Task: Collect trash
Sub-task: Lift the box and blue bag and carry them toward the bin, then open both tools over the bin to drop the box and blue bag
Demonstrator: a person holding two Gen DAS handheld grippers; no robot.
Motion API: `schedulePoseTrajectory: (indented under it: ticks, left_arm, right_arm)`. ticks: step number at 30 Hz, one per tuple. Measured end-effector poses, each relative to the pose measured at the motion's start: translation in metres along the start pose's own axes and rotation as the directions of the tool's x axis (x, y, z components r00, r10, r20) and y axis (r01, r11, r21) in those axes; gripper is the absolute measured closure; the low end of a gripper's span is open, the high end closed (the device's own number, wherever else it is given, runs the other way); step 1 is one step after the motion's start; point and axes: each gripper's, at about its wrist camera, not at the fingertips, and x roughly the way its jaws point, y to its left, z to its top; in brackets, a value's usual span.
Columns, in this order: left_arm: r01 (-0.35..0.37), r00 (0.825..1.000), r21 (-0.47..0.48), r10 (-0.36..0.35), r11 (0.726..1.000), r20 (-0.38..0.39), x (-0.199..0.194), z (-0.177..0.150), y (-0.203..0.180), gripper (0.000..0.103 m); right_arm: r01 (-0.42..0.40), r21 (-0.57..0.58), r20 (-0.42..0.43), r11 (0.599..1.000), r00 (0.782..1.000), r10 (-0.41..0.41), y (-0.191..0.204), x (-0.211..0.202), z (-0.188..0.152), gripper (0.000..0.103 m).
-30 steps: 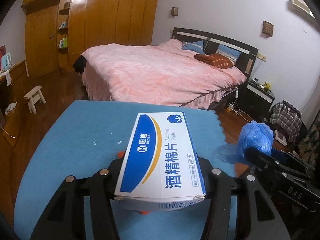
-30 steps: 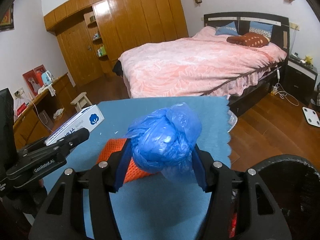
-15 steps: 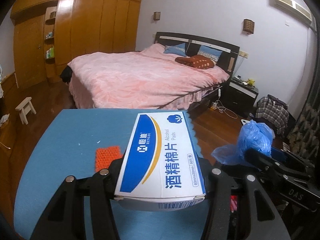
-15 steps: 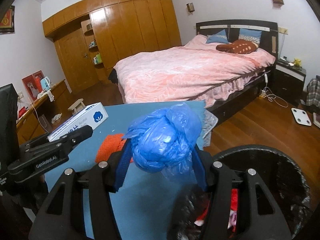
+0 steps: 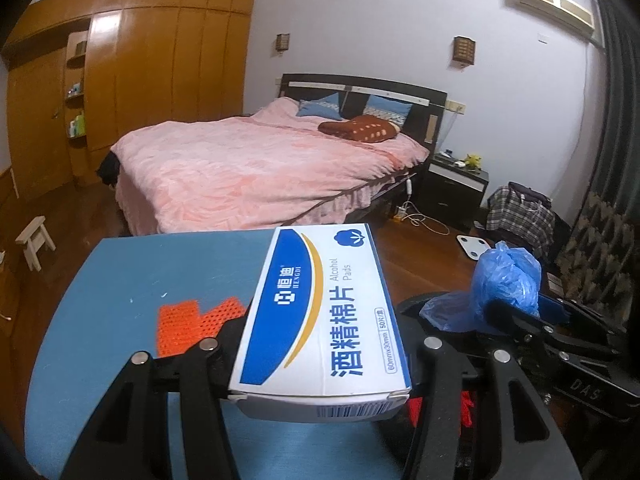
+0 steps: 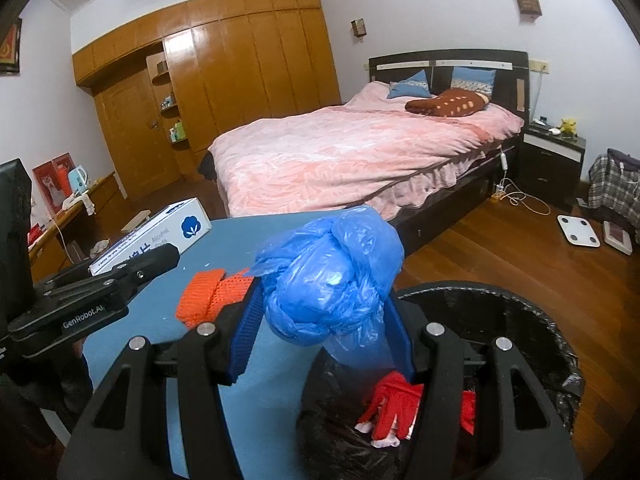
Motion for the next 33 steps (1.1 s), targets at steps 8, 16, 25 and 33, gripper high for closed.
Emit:
schedulePoseTrajectory:
  ticks: [8,16,25,33]
  left_arm:
    - [0.055,0.998,0.044,-0.055,0.997,-0.002,0.003,-0.002,-0.037,0.049]
    - [0.124,0.992,0.097,-0.123,0.988,-0.022,0.016,-0.008,-0.076,0.049]
    - [0.184,0.983,0.146,-0.178,0.972,-0.054,0.035,-0.019,-0.111,0.049]
    - [0.217,0.975,0.168,-0.206,0.962,-0.084,0.050,-0.029,-0.134,0.049]
  right_arm:
    - [0.043,0.016,0.020,0.999,0.999,-0.043,-0.022,-0.024,-0.007,0.048]
    - [0.111,0.061,0.024,0.992,0.993,-0.113,-0.056,-0.045,-0.019,0.048]
    - [0.178,0.092,0.010,0.980,0.984,-0.180,-0.088,-0.059,-0.035,0.048]
    - [0.209,0.109,-0.011,0.972,0.978,-0.209,-0.108,-0.057,-0.046,0.048]
